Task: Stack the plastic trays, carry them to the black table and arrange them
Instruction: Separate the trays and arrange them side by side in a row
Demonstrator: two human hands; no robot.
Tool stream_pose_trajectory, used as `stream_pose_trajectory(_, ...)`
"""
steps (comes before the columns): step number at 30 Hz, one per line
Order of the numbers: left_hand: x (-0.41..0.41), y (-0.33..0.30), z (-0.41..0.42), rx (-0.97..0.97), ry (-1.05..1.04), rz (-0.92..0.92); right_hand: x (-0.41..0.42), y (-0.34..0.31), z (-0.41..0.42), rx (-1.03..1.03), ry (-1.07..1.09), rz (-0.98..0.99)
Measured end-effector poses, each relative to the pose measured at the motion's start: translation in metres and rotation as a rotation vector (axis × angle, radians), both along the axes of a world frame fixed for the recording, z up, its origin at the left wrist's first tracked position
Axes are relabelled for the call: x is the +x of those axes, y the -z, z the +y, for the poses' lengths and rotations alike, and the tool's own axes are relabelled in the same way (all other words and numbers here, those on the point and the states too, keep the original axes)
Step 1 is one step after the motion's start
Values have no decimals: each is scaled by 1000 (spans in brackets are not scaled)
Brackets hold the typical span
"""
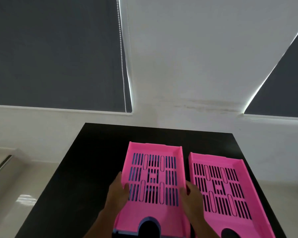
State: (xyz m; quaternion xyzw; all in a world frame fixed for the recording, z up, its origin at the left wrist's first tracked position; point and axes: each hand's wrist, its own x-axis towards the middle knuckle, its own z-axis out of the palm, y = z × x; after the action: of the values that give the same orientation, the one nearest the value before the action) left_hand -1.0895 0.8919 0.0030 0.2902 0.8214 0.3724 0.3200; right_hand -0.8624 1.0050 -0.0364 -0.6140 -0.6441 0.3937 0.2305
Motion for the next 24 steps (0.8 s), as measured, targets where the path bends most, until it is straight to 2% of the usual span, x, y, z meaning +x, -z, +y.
stream_pose_trajectory(4,-6,-3,-10,63,36,-100,-5,-5,-7,25,59,-37)
stream_pose_trajectory(7,-19,-10,-14,123,73,-104,-13,-12,-10,43,75,-40)
stream_pose_trajectory(17,-114,-11,-61,132,30,73,-109,-34,-32,94,-85,36)
stream_pose_trajectory(24,-180,-5,-122,4,-86,315,-183,-26,-75,91,-276,34)
